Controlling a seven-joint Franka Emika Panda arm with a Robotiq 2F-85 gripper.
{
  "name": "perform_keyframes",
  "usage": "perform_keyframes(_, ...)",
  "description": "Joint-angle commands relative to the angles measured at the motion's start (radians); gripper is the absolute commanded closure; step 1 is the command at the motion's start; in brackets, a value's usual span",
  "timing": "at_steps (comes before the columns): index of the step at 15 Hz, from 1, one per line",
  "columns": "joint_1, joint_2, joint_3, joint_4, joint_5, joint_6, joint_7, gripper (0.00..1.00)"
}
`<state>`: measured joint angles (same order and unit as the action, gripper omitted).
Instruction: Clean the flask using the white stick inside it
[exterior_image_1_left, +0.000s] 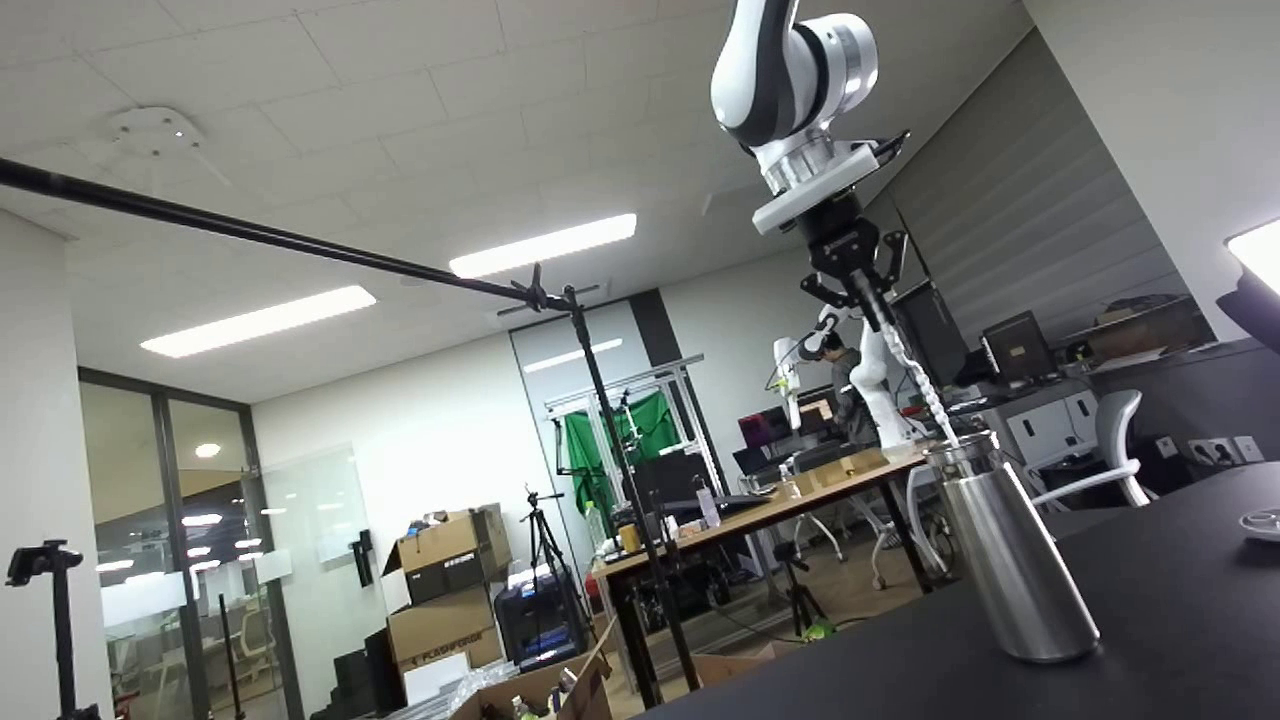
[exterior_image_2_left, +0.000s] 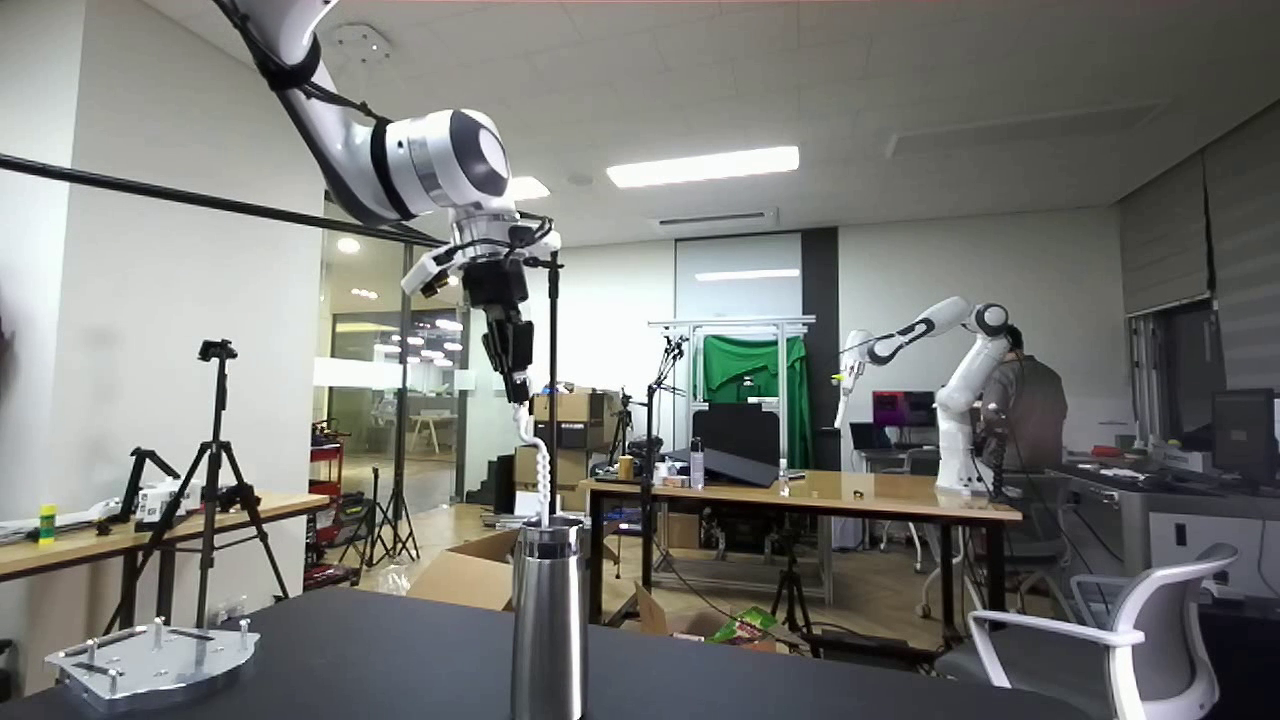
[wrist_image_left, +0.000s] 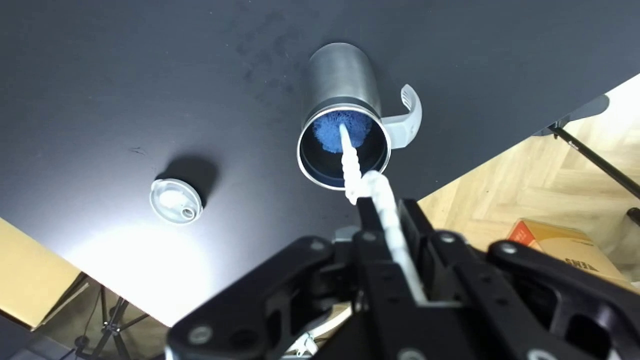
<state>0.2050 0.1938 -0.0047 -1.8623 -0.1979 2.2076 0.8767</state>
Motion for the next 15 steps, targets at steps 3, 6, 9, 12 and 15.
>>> perform_keyframes(3, -0.063, -0.005, 0.005, -0.031, 0.038, 0.034, -0.071, 0.96)
perform_keyframes(6, -0.084, 0.028, 0.0, 0.0, 0.062, 0.028, -0.093, 0.96)
perform_keyframes(9, -0.091, 0.07, -0.002, 0.036, 0.076, 0.02, -0.105, 0.96)
perform_keyframes(12, -0.078, 0.129, -0.002, 0.087, 0.067, 0.009, -0.097, 0.96)
perform_keyframes(15, -0.058, 0.192, -0.01, 0.135, 0.049, 0.011, -0.082, 0.96)
